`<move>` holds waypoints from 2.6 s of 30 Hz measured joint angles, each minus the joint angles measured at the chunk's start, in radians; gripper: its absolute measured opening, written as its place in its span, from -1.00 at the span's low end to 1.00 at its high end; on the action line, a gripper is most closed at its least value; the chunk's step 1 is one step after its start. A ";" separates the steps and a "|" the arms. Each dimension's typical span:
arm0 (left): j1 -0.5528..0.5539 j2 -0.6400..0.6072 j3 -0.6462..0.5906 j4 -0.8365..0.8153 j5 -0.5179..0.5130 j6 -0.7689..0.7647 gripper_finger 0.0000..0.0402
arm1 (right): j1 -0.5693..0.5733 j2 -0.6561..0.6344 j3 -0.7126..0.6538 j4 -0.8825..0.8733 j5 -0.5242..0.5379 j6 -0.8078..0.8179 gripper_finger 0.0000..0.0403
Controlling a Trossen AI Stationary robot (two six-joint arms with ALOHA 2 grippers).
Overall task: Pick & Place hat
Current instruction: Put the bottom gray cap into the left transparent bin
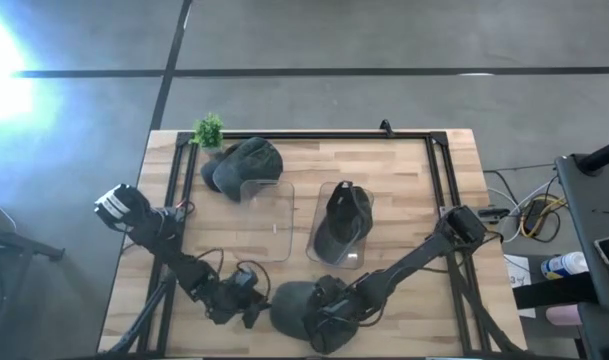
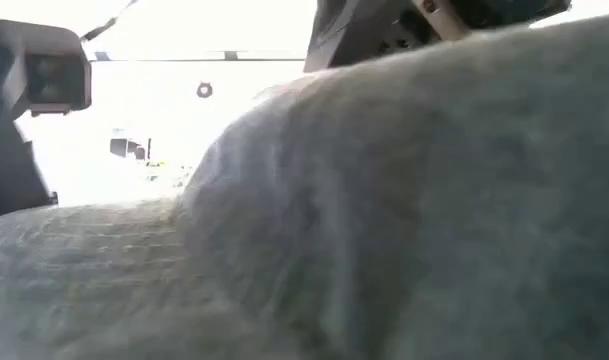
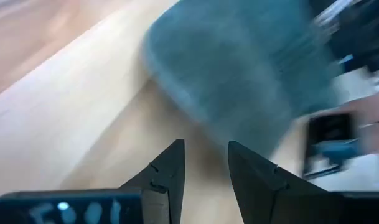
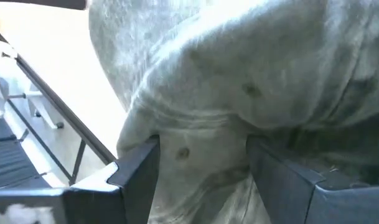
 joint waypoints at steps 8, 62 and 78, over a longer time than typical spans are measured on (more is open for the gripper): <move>0.020 0.000 0.000 0.004 -0.053 -0.031 -0.43 | 0.001 0.000 0.000 0.000 -0.002 -0.015 0.16; 0.080 0.102 0.143 0.240 0.015 0.234 -0.94 | -0.015 0.011 0.023 -0.007 -0.077 -0.175 0.16; -0.004 -0.258 0.145 0.024 -0.205 0.435 -0.98 | 0.024 -0.209 0.292 -0.360 0.161 -0.391 0.16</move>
